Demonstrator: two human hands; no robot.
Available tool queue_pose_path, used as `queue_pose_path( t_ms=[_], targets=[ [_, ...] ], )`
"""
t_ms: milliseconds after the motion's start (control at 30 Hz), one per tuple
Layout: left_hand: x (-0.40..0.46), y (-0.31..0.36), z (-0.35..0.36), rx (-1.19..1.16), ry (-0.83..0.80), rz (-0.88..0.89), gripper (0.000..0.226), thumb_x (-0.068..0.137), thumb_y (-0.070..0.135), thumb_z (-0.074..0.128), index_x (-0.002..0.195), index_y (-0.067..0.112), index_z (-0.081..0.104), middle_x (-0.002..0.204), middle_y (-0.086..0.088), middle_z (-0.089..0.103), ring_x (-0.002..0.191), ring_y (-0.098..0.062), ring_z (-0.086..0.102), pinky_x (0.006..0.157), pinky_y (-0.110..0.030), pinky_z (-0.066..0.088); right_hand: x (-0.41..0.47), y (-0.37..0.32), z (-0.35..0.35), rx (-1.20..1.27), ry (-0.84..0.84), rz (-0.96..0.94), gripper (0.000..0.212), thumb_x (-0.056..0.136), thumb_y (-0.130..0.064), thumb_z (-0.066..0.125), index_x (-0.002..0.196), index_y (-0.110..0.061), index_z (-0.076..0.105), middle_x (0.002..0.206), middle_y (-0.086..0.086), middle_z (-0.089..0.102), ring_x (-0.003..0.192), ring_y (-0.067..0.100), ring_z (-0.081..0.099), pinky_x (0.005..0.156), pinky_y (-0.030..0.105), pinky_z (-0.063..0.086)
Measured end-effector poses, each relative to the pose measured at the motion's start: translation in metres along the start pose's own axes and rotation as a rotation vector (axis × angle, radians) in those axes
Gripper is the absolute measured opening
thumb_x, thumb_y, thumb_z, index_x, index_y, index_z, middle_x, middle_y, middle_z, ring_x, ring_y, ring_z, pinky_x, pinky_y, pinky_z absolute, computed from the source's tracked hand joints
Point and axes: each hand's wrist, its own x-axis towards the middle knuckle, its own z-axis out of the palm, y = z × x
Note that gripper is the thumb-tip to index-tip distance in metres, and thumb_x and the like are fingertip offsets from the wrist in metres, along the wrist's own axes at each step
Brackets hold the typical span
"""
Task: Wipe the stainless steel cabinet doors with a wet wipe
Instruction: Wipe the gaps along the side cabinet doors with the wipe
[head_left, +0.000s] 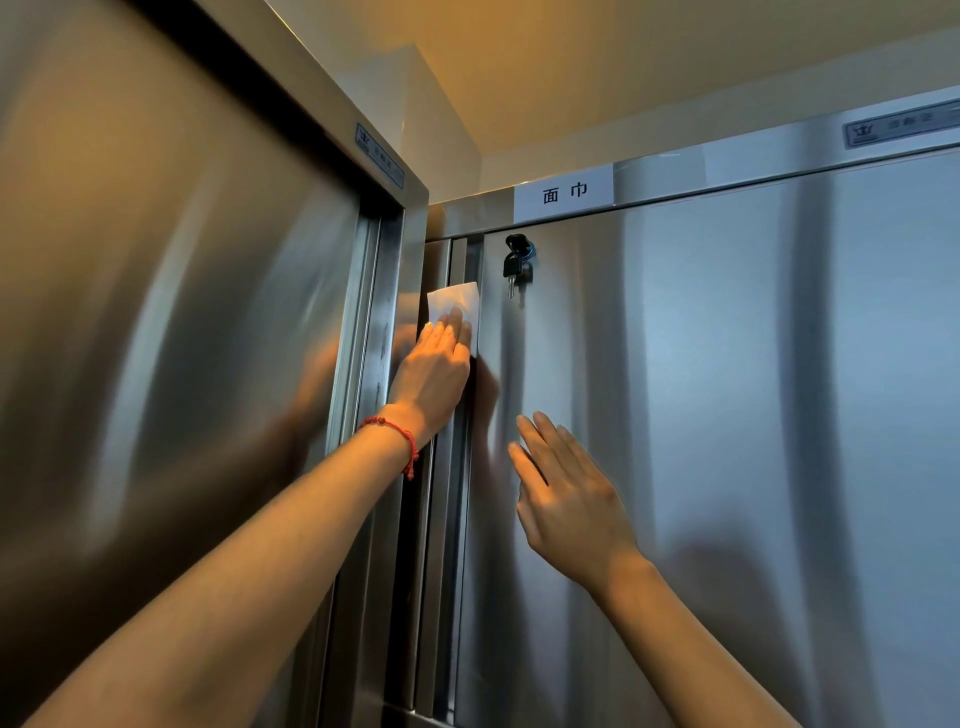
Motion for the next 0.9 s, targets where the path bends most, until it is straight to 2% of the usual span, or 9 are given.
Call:
queue_pose_path(
  t_ms=[233,367,500,600,667,700,800,900],
  targets=[
    [-0.019,0.008,0.003,0.016,-0.019,0.016,0.053,0.101,0.003,0.023,0.146,-0.006,-0.003,0.155,-0.025,-0.002,0.145,-0.031,0.003,0.115,-0.034,-0.002,0.001,-0.001,0.000,0.022,0.022,0.003,0.044,0.082,-0.023,0.056,0.119,-0.003,0.065,0.131,0.019,0.057,0.126,0.035,0.050,0.104,0.047,0.038],
    [-0.028,0.012,0.007,0.028,-0.024,0.021,0.053,0.101,0.003,0.022,0.146,-0.007,-0.005,0.154,-0.026,-0.003,0.145,-0.032,0.003,0.115,-0.035,-0.001,0.001,-0.001,0.000,0.020,0.015,0.003,0.044,0.081,-0.023,0.055,0.119,-0.003,0.065,0.132,0.019,0.056,0.126,0.035,0.049,0.104,0.047,0.037],
    [-0.038,0.016,0.013,0.059,-0.012,0.034,0.053,0.101,0.003,0.023,0.146,-0.007,-0.001,0.154,-0.028,0.000,0.144,-0.034,0.003,0.116,-0.038,0.000,0.001,0.000,0.001,0.013,0.015,0.004,0.043,0.081,-0.020,0.062,0.120,-0.002,0.065,0.132,0.019,0.056,0.127,0.035,0.049,0.106,0.046,0.033],
    [-0.046,0.020,0.017,0.067,-0.034,0.034,0.054,0.101,0.002,0.023,0.145,-0.008,-0.006,0.154,-0.028,-0.002,0.144,-0.034,0.001,0.115,-0.038,-0.002,0.001,0.000,0.000,0.013,0.012,0.007,0.047,0.076,-0.019,0.072,0.119,-0.001,0.065,0.131,0.020,0.056,0.126,0.036,0.049,0.105,0.047,0.034],
    [-0.053,0.022,0.020,0.056,-0.051,0.029,0.054,0.101,0.002,0.023,0.145,-0.008,-0.007,0.154,-0.027,-0.004,0.144,-0.034,0.000,0.115,-0.037,-0.004,0.001,0.000,-0.001,0.012,0.009,0.005,0.047,0.076,-0.019,0.073,0.119,-0.001,0.065,0.131,0.020,0.056,0.126,0.036,0.050,0.105,0.047,0.035],
    [-0.055,0.023,0.022,0.059,-0.039,0.028,0.055,0.101,0.003,0.025,0.145,-0.008,-0.006,0.154,-0.026,-0.002,0.144,-0.033,0.001,0.115,-0.037,-0.003,0.001,-0.001,-0.002,0.012,0.010,0.002,0.045,0.077,-0.019,0.071,0.119,-0.001,0.065,0.131,0.020,0.056,0.126,0.036,0.050,0.105,0.047,0.035],
    [-0.061,0.026,0.031,0.092,0.147,0.017,0.056,0.101,0.010,0.036,0.145,-0.006,0.004,0.153,-0.024,0.011,0.144,-0.030,0.014,0.115,-0.035,0.004,0.001,-0.001,-0.002,0.016,0.012,0.000,0.043,0.080,-0.019,0.064,0.119,-0.001,0.065,0.131,0.021,0.056,0.126,0.037,0.049,0.105,0.047,0.035],
    [-0.069,0.030,0.030,0.091,-0.009,0.023,0.054,0.102,0.005,0.026,0.144,-0.007,-0.004,0.154,-0.025,0.002,0.145,-0.031,0.004,0.113,-0.035,-0.005,0.002,-0.002,-0.002,0.018,0.014,0.005,0.042,0.081,-0.018,0.061,0.118,-0.001,0.065,0.131,0.021,0.056,0.126,0.037,0.049,0.105,0.047,0.035]
  ],
)
